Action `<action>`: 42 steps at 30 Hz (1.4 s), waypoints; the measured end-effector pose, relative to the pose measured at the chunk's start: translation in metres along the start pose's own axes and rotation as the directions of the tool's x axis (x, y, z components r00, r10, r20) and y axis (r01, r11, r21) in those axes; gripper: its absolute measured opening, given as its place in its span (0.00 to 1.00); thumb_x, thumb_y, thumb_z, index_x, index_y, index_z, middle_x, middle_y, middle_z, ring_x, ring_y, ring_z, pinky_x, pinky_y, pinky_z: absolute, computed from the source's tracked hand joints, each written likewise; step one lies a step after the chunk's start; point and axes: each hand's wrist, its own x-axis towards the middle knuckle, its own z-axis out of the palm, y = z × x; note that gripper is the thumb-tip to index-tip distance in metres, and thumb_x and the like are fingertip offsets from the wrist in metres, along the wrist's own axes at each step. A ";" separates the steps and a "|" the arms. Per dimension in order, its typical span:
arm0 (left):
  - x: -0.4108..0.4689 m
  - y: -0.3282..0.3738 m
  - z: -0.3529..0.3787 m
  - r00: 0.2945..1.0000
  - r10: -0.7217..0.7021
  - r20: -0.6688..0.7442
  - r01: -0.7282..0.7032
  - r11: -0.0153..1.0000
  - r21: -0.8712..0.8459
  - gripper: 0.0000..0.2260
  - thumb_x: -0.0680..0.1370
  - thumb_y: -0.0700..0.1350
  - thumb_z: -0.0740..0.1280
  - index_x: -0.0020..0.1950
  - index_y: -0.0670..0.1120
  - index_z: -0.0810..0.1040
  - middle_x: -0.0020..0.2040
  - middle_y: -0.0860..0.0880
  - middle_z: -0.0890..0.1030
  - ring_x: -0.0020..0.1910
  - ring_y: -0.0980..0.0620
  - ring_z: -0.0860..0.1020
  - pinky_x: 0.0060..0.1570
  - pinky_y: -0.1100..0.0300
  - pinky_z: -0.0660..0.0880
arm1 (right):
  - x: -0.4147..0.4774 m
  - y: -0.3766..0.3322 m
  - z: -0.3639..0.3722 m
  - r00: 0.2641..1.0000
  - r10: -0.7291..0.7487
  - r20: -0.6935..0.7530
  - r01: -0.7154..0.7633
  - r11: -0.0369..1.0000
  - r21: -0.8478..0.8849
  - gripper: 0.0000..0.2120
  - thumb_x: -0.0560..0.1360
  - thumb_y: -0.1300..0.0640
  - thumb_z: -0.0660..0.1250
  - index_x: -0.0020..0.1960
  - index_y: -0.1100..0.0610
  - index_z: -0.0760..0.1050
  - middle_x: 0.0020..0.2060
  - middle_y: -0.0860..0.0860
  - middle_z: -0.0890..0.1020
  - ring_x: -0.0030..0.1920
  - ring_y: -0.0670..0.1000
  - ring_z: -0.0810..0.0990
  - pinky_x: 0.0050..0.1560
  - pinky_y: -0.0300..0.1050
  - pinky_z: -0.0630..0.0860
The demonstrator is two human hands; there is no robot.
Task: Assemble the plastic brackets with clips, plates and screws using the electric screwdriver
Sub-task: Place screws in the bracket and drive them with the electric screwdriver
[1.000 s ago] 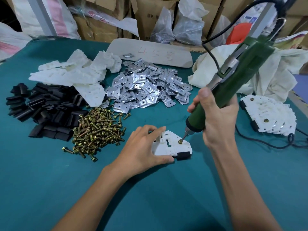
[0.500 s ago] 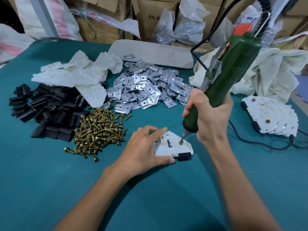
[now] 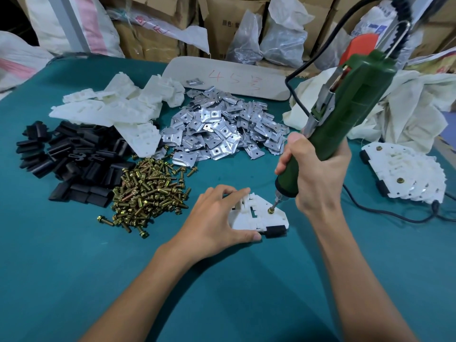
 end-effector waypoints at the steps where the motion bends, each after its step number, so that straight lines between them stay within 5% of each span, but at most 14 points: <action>1: 0.000 0.000 0.000 1.000 -0.001 0.001 0.001 1.000 0.000 0.44 0.65 0.75 0.69 0.78 0.62 0.63 0.58 0.63 0.65 0.59 0.59 0.63 0.58 0.64 0.59 | 0.000 0.000 0.000 1.000 -0.001 0.003 0.001 1.000 0.001 0.15 0.72 0.52 0.77 0.45 0.58 0.73 0.29 0.54 0.77 0.23 0.55 0.74 0.28 0.46 0.75; 12: 0.000 -0.001 0.000 1.000 -0.004 0.000 0.004 1.000 -0.004 0.44 0.65 0.74 0.70 0.78 0.61 0.63 0.62 0.60 0.67 0.62 0.57 0.64 0.61 0.63 0.61 | 0.001 -0.002 0.000 0.997 0.074 0.013 -0.074 0.997 -0.012 0.22 0.69 0.50 0.79 0.50 0.62 0.74 0.32 0.56 0.77 0.27 0.54 0.76 0.32 0.46 0.75; 17: 0.000 -0.001 0.000 1.000 -0.001 -0.003 0.001 1.000 -0.007 0.44 0.65 0.74 0.70 0.78 0.61 0.63 0.59 0.62 0.65 0.61 0.58 0.64 0.60 0.63 0.60 | 0.004 -0.006 -0.007 0.979 0.159 0.131 -0.172 0.980 0.096 0.18 0.70 0.51 0.77 0.51 0.62 0.79 0.45 0.53 0.87 0.47 0.57 0.87 0.44 0.48 0.83; 22: 0.000 0.000 0.000 1.000 0.004 -0.010 -0.004 1.000 -0.011 0.44 0.65 0.74 0.70 0.77 0.61 0.64 0.58 0.62 0.66 0.60 0.58 0.64 0.61 0.63 0.61 | 0.004 -0.001 -0.002 0.994 0.096 0.053 -0.099 0.994 0.041 0.12 0.70 0.52 0.76 0.36 0.55 0.75 0.25 0.51 0.75 0.22 0.55 0.72 0.28 0.46 0.73; 42: -0.002 0.003 -0.003 1.000 0.002 -0.014 -0.003 0.997 -0.078 0.42 0.67 0.71 0.72 0.77 0.58 0.65 0.61 0.60 0.68 0.61 0.59 0.63 0.62 0.64 0.62 | 0.007 -0.002 0.000 0.995 0.094 -0.024 -0.092 0.993 0.069 0.12 0.70 0.53 0.75 0.32 0.51 0.75 0.23 0.52 0.74 0.20 0.54 0.70 0.28 0.46 0.71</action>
